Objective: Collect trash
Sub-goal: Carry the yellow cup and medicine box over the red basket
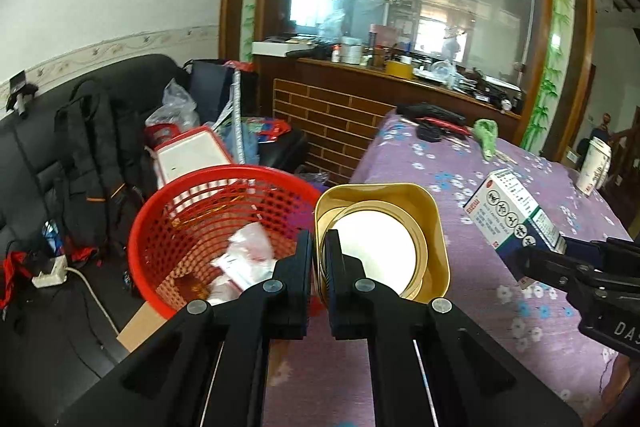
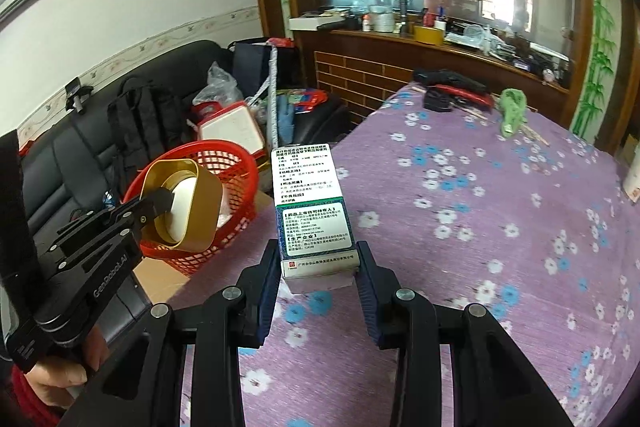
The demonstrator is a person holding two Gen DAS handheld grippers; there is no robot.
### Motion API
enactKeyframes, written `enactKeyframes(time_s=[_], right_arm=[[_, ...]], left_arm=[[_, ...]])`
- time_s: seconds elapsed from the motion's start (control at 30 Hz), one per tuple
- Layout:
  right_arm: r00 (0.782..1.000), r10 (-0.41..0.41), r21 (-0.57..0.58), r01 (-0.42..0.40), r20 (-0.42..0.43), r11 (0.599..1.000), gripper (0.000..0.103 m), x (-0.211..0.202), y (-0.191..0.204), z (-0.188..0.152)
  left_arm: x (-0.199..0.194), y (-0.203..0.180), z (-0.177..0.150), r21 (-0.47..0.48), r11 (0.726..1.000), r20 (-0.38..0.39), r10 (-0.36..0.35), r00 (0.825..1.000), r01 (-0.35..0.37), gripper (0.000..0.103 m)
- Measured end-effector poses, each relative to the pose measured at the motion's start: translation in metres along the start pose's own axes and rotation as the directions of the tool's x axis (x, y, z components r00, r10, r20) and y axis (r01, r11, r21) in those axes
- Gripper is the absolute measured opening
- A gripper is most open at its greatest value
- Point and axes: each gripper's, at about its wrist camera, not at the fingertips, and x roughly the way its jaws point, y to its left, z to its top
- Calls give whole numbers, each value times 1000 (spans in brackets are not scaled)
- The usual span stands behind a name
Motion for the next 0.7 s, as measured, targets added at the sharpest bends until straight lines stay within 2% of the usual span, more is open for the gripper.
enactKeyframes(time_s=[0.37, 0.7], right_arm=[[998, 52, -48, -54, -23, 997, 39, 24, 33, 15], [993, 104, -62, -108, -62, 992, 39, 54, 57, 26]], left_arm=[[8, 51, 2, -69, 995, -20, 65, 998, -67, 6], [17, 83, 4, -96, 988, -38, 121, 992, -124, 6]])
